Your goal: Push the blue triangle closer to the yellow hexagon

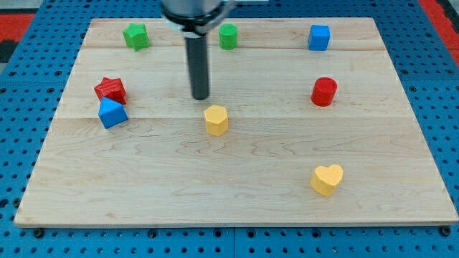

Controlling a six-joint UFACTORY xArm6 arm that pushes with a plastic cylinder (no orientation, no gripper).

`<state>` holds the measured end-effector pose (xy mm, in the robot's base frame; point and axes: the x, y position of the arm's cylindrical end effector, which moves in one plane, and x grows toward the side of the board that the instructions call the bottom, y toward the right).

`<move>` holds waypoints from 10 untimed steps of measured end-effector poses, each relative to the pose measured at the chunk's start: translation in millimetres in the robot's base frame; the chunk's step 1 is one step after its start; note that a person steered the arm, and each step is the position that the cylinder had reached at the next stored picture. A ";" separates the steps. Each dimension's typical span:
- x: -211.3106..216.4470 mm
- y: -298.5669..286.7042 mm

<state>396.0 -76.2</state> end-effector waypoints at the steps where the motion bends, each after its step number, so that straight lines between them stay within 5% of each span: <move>1: 0.0 -49.1; 2: 12.2 -104.3; 4: 68.4 -116.0; 8: 44.3 -133.4; 10: 48.7 -186.1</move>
<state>444.8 -262.3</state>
